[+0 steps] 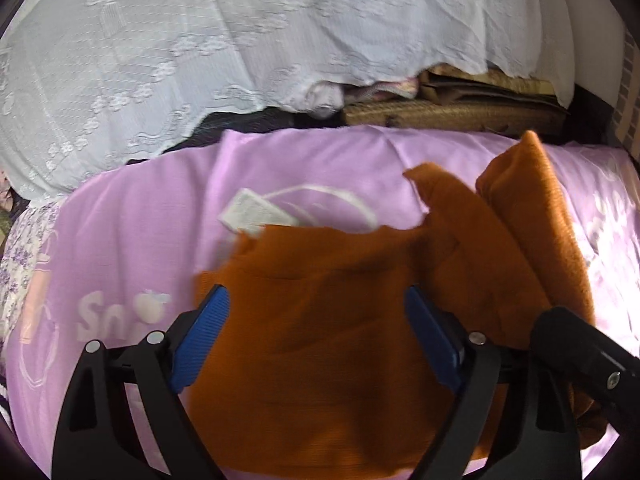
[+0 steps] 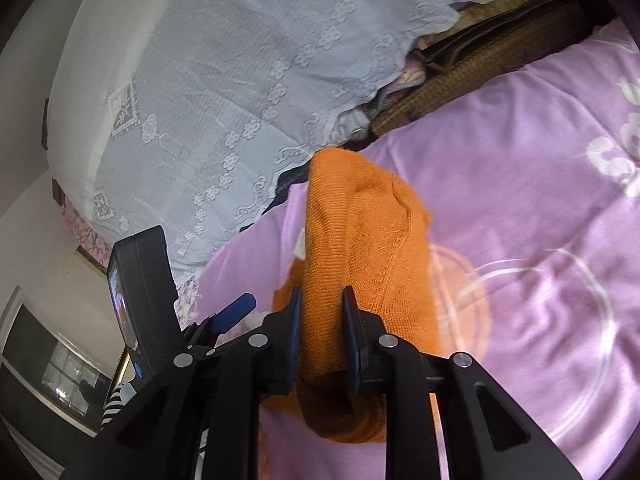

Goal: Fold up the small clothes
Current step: 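Lift the side with the right tool, fold it over the body, release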

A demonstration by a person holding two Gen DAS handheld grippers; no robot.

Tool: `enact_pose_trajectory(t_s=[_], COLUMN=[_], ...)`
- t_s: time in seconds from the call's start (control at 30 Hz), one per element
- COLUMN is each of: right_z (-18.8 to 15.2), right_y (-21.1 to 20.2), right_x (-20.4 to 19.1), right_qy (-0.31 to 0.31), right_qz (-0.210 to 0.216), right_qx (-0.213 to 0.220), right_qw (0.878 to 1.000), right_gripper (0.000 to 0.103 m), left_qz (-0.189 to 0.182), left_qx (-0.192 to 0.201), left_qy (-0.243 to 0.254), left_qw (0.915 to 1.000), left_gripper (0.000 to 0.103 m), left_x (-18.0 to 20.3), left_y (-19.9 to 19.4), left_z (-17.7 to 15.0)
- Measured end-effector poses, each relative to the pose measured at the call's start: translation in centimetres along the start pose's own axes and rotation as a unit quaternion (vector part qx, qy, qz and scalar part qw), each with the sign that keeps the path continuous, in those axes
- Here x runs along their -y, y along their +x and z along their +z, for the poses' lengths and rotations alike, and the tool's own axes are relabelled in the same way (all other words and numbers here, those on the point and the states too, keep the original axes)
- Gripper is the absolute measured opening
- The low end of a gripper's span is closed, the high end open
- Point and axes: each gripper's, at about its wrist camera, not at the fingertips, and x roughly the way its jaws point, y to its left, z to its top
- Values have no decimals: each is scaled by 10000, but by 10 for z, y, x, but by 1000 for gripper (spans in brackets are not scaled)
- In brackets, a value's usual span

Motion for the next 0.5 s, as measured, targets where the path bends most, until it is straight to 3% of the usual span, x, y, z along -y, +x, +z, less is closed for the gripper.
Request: enact_pose_trajectory(t_s=[0.5], right_z=[-31], right_y=[107], right_x=[-105], right_qy=[-402], right_qz=[350], right_qx=[-544], right_qw=[9971], right_gripper=[25], left_qz=[408], left_qx=[11], left_qy=[-1110], left_qw=[9930], left_gripper=[78], left_x=[-144], left_y=[9], left_z=[-22])
